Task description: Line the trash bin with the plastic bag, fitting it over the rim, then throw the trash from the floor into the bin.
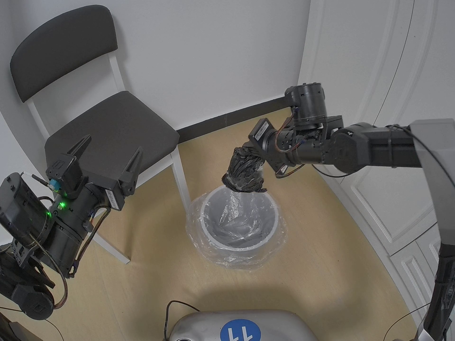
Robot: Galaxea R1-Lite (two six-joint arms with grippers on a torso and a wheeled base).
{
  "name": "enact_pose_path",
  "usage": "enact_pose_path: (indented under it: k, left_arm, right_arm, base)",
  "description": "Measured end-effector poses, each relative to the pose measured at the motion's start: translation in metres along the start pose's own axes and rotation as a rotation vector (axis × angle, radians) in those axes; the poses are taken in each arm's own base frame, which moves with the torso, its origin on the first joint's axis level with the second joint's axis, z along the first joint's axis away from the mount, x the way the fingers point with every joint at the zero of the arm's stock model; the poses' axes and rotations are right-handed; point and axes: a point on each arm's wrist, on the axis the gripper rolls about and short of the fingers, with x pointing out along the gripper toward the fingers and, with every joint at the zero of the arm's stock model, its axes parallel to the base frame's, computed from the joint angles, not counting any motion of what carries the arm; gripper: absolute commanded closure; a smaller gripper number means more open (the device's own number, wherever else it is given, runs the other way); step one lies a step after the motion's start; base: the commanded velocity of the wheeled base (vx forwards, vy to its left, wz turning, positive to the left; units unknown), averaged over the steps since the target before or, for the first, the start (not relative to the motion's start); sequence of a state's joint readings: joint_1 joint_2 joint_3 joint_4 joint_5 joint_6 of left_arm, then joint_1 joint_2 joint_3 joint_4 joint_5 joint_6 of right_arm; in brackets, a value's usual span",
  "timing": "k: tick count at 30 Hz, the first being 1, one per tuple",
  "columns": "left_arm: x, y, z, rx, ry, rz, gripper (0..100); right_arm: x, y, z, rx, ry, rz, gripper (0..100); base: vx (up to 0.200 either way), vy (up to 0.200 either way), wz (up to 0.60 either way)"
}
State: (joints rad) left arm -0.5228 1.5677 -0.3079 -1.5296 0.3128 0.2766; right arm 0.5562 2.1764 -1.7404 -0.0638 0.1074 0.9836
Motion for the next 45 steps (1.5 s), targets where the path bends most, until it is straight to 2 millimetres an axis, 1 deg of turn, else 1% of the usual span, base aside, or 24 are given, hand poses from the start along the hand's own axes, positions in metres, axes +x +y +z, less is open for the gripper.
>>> enact_pose_path:
  k: [7, 13, 17, 22, 24, 28, 32, 34, 37, 40, 45]
  left_arm:
    - [-0.006, 0.003, 0.002, 0.039, -0.006, 0.005, 0]
    - [-0.008, 0.004, 0.002, 0.045, 0.0, 0.003, 0]
    - [-0.008, 0.003, 0.001, 0.046, 0.003, 0.001, 0]
    - [-0.008, 0.002, -0.002, 0.049, 0.013, -0.005, 0]
    - [-0.008, 0.002, -0.003, 0.05, 0.017, -0.006, 0]
    - [-0.008, 0.001, -0.004, 0.051, 0.021, -0.009, 0]
    - [-0.008, 0.001, -0.004, 0.051, 0.022, -0.009, 0]
    - [-0.008, 0.001, -0.004, 0.051, 0.022, -0.009, 0]
    - [-0.008, 0.001, -0.004, 0.051, 0.022, -0.009, 0]
    - [-0.008, 0.001, -0.004, 0.051, 0.022, -0.009, 0]
    - [-0.008, 0.001, -0.004, 0.051, 0.022, -0.009, 0]
  right_arm:
    - [0.044, -0.025, -0.014, 0.052, 0.033, -0.047, 100]
    - [0.073, -0.052, -0.025, 0.07, 0.07, -0.12, 100]
    - [0.086, -0.065, -0.028, 0.075, 0.081, -0.145, 100]
    - [0.102, -0.088, -0.037, 0.076, 0.107, -0.193, 100]
    - [0.107, -0.095, -0.04, 0.078, 0.122, -0.216, 100]
    - [0.112, -0.101, -0.046, 0.076, 0.142, -0.24, 100]
    - [0.118, -0.112, -0.053, 0.08, 0.172, -0.285, 100]
    - [0.118, -0.114, -0.057, 0.081, 0.186, -0.305, 100]
    - [0.116, -0.108, -0.058, 0.077, 0.195, -0.306, 100]
    - [0.108, -0.096, -0.057, 0.073, 0.2, -0.303, 100]
    - [0.089, -0.069, -0.053, 0.066, 0.213, -0.298, 100]
  base:
    - [0.0, 0.0, 0.0]
    - [0.0, 0.0, 0.0]
    - [0.0, 0.0, 0.0]
    - [0.0, 0.0, 0.0]
    - [0.0, 0.0, 0.0]
    - [0.0, 0.0, 0.0]
    - [0.0, 0.0, 0.0]
    - [0.0, 0.0, 0.0]
    - [0.0, 0.0, 0.0]
    - [0.0, 0.0, 0.0]
    - [0.0, 0.0, 0.0]
